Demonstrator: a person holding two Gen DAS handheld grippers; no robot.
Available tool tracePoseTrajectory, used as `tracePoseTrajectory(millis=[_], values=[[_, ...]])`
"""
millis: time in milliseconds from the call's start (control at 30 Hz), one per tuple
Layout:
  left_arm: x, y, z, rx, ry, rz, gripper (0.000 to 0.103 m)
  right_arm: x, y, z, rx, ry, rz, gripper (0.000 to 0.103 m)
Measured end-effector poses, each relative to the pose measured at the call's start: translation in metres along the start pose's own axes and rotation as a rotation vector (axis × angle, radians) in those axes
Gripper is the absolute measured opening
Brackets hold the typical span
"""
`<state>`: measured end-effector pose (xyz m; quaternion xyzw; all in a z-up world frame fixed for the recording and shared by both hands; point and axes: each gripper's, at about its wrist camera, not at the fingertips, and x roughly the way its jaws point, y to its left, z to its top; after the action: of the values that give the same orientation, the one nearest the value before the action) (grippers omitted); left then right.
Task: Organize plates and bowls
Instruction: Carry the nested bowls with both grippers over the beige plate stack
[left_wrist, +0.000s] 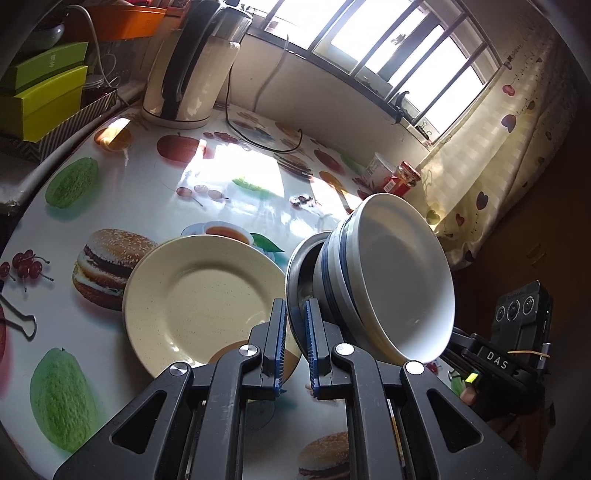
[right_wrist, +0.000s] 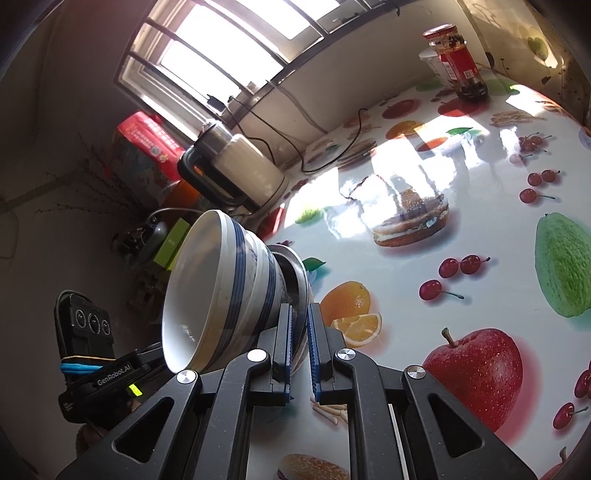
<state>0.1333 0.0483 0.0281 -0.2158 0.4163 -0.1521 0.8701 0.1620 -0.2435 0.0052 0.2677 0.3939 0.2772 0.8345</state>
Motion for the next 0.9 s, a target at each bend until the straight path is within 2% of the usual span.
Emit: tracePoseTrajectory(millis=[900], values=[[-0.022, 0.051, 0.009, -0.067, -0.036, 0.069, 0.01, 0.063, 0.035, 0.003, -0.046, 0.089, 0.033, 0.009]])
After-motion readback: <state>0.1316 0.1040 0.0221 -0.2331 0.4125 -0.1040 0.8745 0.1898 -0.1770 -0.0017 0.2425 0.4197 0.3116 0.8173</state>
